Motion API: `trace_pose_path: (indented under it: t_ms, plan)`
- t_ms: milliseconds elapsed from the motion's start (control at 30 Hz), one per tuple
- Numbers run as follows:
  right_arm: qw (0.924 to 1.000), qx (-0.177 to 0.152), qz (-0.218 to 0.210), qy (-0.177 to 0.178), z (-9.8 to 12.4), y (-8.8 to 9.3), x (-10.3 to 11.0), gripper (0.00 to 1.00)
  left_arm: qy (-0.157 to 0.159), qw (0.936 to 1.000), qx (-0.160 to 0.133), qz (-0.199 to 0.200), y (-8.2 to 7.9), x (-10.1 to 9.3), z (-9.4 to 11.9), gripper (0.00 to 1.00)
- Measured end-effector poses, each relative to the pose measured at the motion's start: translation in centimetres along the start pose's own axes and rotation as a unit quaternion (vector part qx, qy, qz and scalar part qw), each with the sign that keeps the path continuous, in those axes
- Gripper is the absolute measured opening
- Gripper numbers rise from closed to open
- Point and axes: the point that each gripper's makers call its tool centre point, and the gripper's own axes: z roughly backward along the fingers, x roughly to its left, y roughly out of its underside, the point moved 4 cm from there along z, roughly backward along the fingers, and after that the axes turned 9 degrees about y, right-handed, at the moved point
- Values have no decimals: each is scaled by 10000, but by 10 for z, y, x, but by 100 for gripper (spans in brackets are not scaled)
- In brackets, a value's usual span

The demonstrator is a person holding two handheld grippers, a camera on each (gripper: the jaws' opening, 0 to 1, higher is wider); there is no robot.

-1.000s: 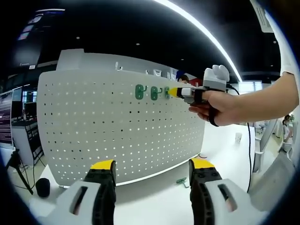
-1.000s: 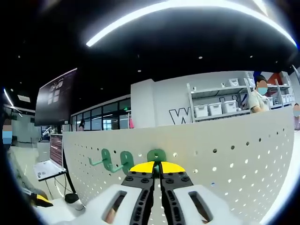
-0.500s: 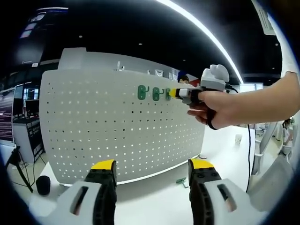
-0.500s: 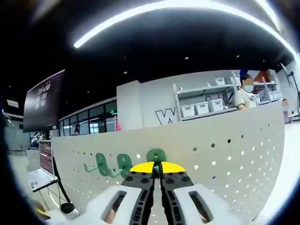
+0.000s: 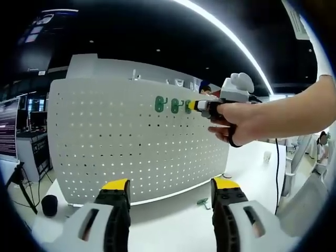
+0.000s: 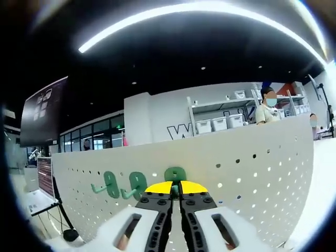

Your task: Insert the hook assembly into the mounting plate slot until the hook locks in place.

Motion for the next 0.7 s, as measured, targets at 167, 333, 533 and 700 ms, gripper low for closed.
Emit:
trace_pose_path:
  t_ms: [167, 333, 533, 700]
  plan:
    - [9997, 73, -149, -187, 2, 0, 3, 6, -1, 10000, -5, 35, 0, 0, -1, 64]
    - [9987, 57, -281, -414, 6, 0, 4, 15, 26, 10000, -8, 32, 0, 0, -3, 64]
    - [9983, 105, -183, -540, 3, 1, 4, 14, 53, 10000, 2, 30, 1, -3, -3, 64]
    - [9983, 181, -166, -524, 6, 3, 5, 22, 30, 10000, -2, 54, 1, -1, -3, 64]
